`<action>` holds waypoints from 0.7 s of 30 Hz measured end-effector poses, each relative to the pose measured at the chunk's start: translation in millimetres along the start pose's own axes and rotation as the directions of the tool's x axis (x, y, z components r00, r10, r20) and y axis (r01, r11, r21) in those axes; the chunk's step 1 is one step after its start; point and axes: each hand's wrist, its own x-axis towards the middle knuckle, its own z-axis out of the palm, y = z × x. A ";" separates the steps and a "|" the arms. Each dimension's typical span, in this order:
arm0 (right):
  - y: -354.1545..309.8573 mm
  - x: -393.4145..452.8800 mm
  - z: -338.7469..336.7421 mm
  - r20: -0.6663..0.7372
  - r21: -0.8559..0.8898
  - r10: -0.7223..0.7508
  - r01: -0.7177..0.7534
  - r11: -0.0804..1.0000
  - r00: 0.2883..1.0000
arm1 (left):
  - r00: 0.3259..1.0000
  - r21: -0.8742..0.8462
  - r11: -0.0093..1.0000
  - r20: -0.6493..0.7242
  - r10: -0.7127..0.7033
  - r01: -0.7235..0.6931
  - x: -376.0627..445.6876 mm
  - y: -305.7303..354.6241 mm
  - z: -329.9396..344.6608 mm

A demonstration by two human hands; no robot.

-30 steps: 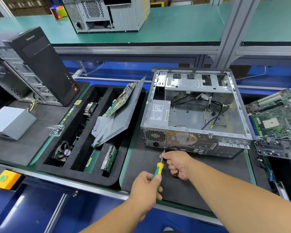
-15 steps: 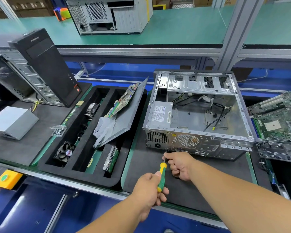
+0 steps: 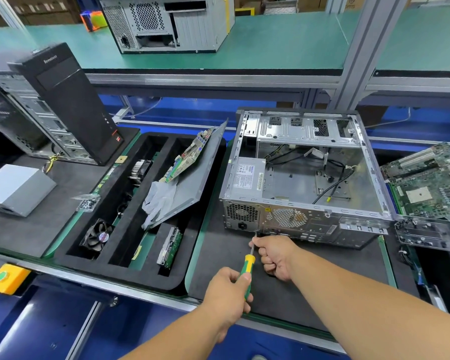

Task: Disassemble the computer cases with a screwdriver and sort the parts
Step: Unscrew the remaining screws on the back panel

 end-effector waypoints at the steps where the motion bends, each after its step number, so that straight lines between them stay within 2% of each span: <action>1: -0.3 -0.4 0.4 -0.003 -0.005 0.003 -0.003 1.000 1.000 | 1.000 -0.023 1.000 0.016 -0.013 0.014 0.1 0.5 -0.2; 3: -1.0 -1.1 0.6 -0.005 -0.013 0.006 -0.006 1.000 1.000 | 0.997 -0.086 0.995 0.065 -0.046 0.052 -0.5 1.8 -0.1; 6: -1.3 -1.4 0.3 -0.002 -0.030 0.014 -0.014 0.999 1.000 | 0.994 -0.090 0.993 0.088 -0.065 0.073 -2.1 2.4 0.9; 12: -2.1 -2.8 1.4 -0.013 -0.043 0.019 -0.019 0.999 1.000 | 0.998 -0.067 0.997 0.041 -0.045 0.048 -1.2 2.9 0.1; 21: -4.1 -6.1 2.7 -0.007 -0.089 0.020 -0.020 0.996 1.000 | 0.995 0.061 0.996 -0.071 0.076 -0.072 -2.1 -2.9 2.9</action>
